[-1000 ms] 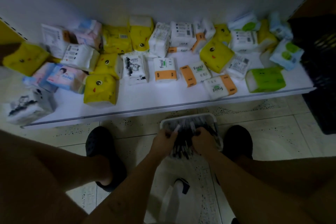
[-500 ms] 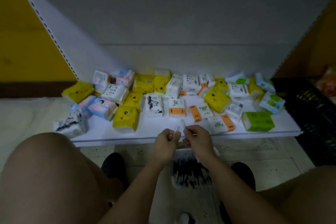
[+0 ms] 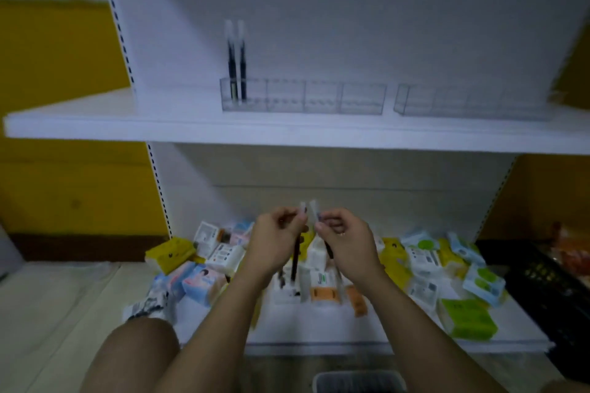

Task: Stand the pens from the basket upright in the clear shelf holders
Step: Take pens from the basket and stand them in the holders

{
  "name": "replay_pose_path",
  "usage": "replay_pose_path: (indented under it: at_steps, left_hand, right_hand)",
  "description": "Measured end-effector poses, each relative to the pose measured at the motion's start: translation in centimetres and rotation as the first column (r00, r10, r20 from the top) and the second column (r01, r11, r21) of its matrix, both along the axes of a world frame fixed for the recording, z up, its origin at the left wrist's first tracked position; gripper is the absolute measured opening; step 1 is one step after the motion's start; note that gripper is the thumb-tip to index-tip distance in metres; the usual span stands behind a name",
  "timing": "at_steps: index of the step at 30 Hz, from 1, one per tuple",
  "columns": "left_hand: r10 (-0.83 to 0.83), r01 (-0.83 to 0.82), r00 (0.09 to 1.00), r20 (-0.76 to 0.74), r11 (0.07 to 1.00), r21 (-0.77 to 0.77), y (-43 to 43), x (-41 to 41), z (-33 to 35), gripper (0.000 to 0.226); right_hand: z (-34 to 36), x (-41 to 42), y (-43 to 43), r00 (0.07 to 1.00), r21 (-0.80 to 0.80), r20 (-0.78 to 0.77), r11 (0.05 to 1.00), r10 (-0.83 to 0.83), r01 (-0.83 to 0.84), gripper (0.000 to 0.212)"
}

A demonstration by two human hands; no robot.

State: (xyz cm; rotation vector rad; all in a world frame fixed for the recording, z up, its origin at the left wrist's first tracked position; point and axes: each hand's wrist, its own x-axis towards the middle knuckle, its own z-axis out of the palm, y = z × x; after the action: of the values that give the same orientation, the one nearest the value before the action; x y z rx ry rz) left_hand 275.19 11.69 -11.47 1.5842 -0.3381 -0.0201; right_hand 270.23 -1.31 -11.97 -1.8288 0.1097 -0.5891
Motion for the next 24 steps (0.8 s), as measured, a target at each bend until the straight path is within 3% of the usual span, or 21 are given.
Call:
replay_pose_path:
  at_steps: [6,9,16,24]
  left_hand:
    - [-0.013,0.023,0.978,0.208,0.999,-0.043,2.8,1.1,9.3,0.007]
    - [0.018,-0.014,0.939,0.343,1.000,-0.014,4.4,2.1,13.6,0.026]
    - [0.119,-0.124,0.837,0.534,0.992,-0.027,7.6,6.0,20.6,0.018]
    - [0.317,-0.266,0.734,0.600,0.948,-0.175,9.2,11.8,25.3,0.020]
  right_hand:
    - [7.9,2.0,1.9,0.978,-0.117,0.152,0.985,0.145,-0.128,0.055]
    - [11.9,3.5,3.2,0.958,-0.160,0.238,0.980,0.158,-0.122,0.053]
    - [19.2,8.3,5.7,0.913,-0.104,0.380,0.988,0.149,-0.118,0.042]
    - [25.0,13.9,6.9,0.857,-0.071,0.515,0.997,0.032,0.005,0.040]
